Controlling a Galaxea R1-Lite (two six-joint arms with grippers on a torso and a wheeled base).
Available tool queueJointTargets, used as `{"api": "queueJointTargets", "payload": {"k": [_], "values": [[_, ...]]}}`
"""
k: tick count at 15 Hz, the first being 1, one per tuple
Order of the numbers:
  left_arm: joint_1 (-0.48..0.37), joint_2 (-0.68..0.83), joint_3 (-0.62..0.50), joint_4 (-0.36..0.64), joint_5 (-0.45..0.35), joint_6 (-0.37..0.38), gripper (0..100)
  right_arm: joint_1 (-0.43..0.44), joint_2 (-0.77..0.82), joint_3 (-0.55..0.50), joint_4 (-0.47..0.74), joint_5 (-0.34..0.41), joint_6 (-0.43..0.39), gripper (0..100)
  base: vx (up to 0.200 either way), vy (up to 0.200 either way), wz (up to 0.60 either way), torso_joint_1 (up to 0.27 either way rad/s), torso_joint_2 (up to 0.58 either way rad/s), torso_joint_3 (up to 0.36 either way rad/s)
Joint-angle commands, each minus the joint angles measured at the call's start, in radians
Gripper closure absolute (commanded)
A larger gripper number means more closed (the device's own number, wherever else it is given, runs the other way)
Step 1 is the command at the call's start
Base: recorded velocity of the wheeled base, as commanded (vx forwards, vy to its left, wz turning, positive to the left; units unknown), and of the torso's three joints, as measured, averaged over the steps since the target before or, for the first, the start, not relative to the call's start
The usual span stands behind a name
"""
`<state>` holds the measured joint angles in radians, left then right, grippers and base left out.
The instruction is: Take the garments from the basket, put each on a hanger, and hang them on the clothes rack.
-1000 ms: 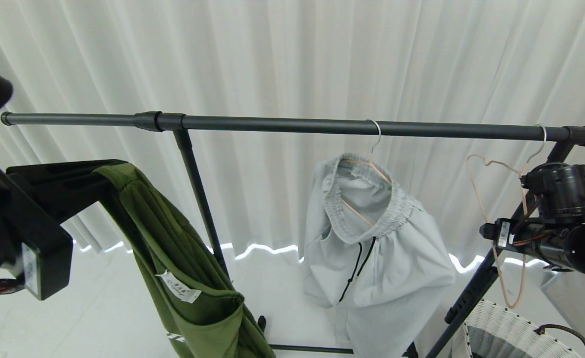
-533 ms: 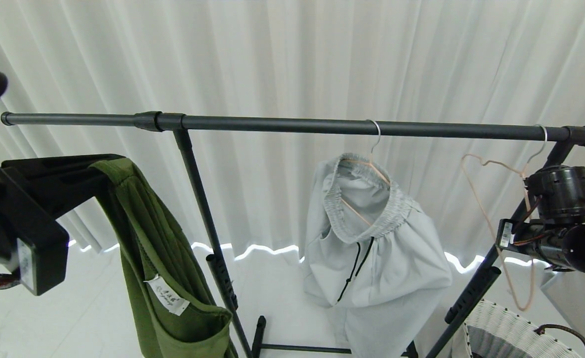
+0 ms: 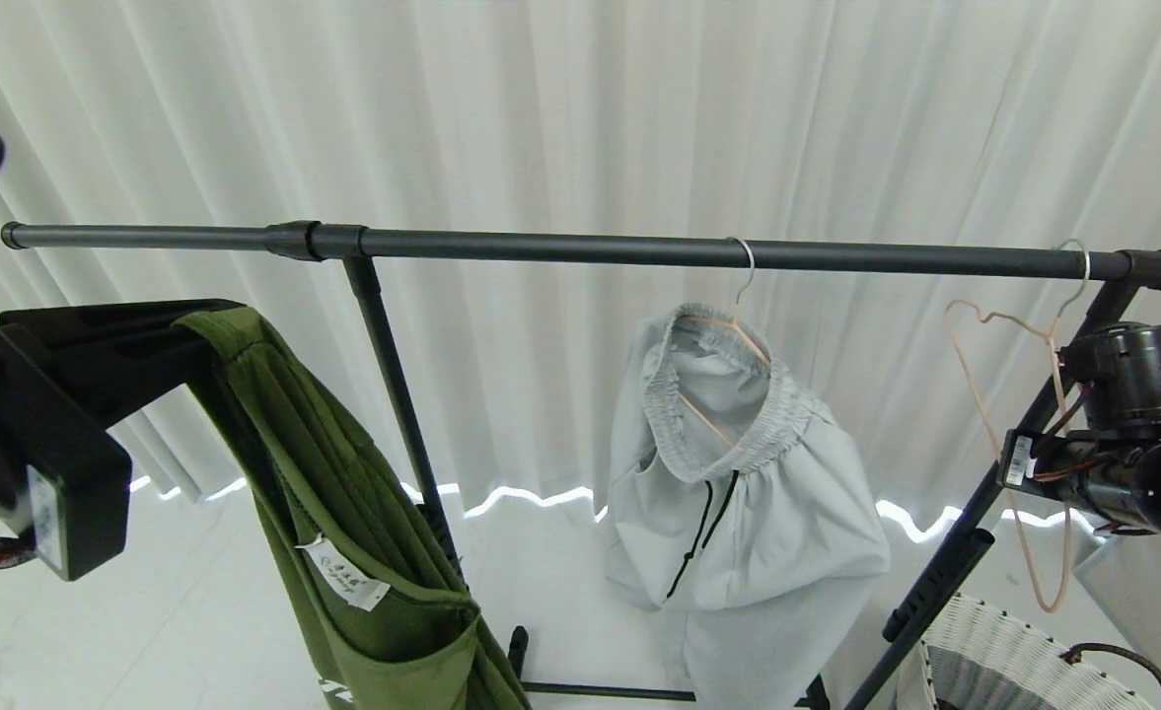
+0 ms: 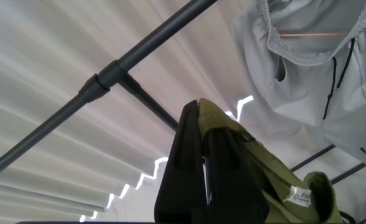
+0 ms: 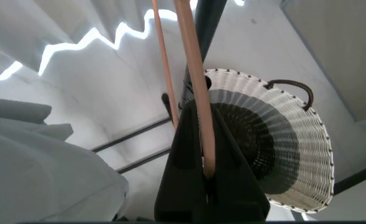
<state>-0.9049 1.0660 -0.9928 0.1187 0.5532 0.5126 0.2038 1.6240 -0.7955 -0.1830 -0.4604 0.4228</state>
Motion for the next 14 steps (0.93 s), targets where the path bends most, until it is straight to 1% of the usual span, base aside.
{"api": "queueJointTargets", "payload": {"k": [1,3,5,6,10,12,14], "values": [[0.000,-0.001,0.002,-0.001,0.001,-0.002,100,0.025,-0.047,0.001,-0.013,0.011,-0.002,100,0.000,0.000,0.00,0.000,0.00,0.000],[0.000,0.000,0.005,-0.001,0.001,-0.002,100,0.062,-0.121,0.016,-0.021,0.043,-0.015,100,0.000,0.000,0.00,0.000,0.00,0.000],[0.000,-0.001,0.006,-0.001,0.001,-0.002,100,0.068,-0.171,0.050,-0.023,0.059,-0.055,100,0.000,0.000,0.00,0.000,0.00,0.000],[0.000,-0.003,0.006,-0.001,0.001,-0.002,100,0.068,-0.217,0.090,-0.027,0.078,-0.105,100,0.000,0.000,0.00,0.000,0.00,0.000],[0.001,-0.003,0.008,-0.001,0.004,0.012,100,0.075,-0.392,0.225,-0.036,0.172,-0.205,100,0.000,0.000,0.00,0.000,0.00,0.000],[0.003,-0.001,0.008,-0.001,0.004,0.020,100,0.075,-0.483,0.276,-0.001,0.241,-0.257,100,-0.200,0.000,0.00,0.005,0.00,0.005],[0.003,0.000,0.006,-0.001,0.005,0.021,100,0.078,-0.547,0.286,0.085,0.267,-0.299,100,-0.200,0.000,0.00,0.022,0.01,-0.002]]}}
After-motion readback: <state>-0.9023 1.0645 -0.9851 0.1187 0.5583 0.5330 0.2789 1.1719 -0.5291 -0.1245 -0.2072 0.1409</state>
